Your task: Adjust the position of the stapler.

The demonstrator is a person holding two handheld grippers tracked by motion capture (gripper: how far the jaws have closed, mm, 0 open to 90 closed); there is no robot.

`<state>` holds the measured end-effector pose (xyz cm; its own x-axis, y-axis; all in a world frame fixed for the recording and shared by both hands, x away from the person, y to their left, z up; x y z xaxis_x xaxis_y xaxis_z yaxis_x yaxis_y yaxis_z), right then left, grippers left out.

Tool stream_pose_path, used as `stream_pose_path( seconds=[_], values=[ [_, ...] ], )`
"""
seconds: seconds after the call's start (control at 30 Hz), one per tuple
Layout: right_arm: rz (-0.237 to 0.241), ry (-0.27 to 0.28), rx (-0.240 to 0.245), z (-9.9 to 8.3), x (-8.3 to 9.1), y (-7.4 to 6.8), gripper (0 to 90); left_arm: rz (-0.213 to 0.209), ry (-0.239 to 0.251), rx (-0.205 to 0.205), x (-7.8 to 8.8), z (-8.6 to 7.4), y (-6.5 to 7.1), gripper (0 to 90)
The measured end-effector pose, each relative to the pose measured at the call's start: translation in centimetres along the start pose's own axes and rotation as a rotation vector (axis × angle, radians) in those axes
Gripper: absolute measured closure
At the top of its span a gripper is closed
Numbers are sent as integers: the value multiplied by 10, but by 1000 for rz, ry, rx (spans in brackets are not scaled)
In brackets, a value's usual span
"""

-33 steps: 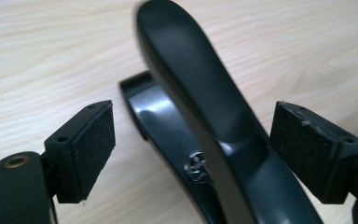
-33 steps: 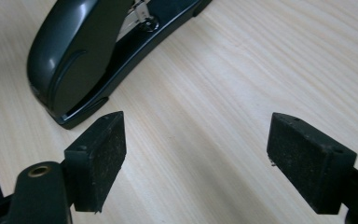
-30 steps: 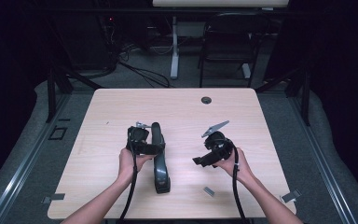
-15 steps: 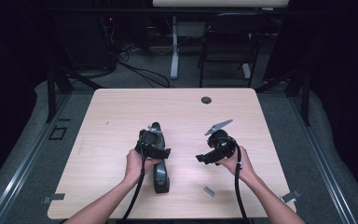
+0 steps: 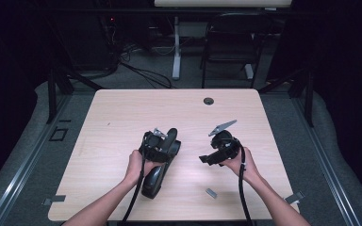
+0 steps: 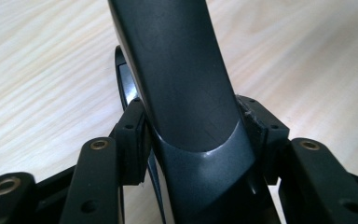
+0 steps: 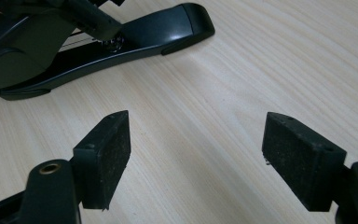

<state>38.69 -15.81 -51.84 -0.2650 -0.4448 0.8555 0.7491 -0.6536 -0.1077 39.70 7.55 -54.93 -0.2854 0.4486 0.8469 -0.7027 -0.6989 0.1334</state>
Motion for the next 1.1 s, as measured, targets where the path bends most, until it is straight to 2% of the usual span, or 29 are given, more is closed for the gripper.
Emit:
stream_pose_path(
  seconds=[0.13,0.2,0.27,0.33,0.43,0.57,0.67,0.8,0.87,0.93,0.97,1.0,1.03,1.1],
  values=[
    [1,0,4,0,-1,0,237,-69,4,-53,-1,0,1,521],
    [2,1,6,0,-1,0,237,-84,5,-65,-1,0,2,525],
    [9,-4,20,0,0,1,233,-121,5,-96,-2,0,3,529],
    [10,-6,25,0,0,1,226,-126,3,-111,-2,0,5,530],
    [20,-3,35,0,0,0,217,-164,0,-150,-3,0,7,538],
    [24,-4,39,0,-1,1,217,-192,-13,-229,-4,1,14,545],
    [22,-5,43,0,-2,0,239,-192,-26,-266,-4,1,16,547],
    [25,-7,53,0,-1,-2,245,-192,-27,-284,-3,1,16,543],
    [28,-13,63,1,-3,-2,244,-206,-13,-277,1,1,14,513],
    [38,-13,63,1,-4,-4,233,-202,3,-249,8,2,10,390],
    [38,-14,74,1,-4,-6,224,-202,27,-224,14,2,7,315],
    [38,-14,74,1,-4,-6,224,-201,40,-213,17,1,5,315],
    [40,-12,82,2,-3,-6,209,-200,43,-193,21,-1,2,247],
    [41,-15,88,2,-3,-6,201,-208,52,-155,27,-7,-2,217]
  ],
)
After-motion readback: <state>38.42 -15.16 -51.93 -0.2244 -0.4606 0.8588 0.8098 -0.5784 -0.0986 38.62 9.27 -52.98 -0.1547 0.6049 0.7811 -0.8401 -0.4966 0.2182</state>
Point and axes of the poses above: each handheld gripper's, and its own axes: x roughly backward along the jaws, z roughly out of its top, y roughly to its right, the point moved 3 cm from there along -x, roughly forward along the jaws, and after that the axes turned 6 degrees about -y, right-handed, at the moved point
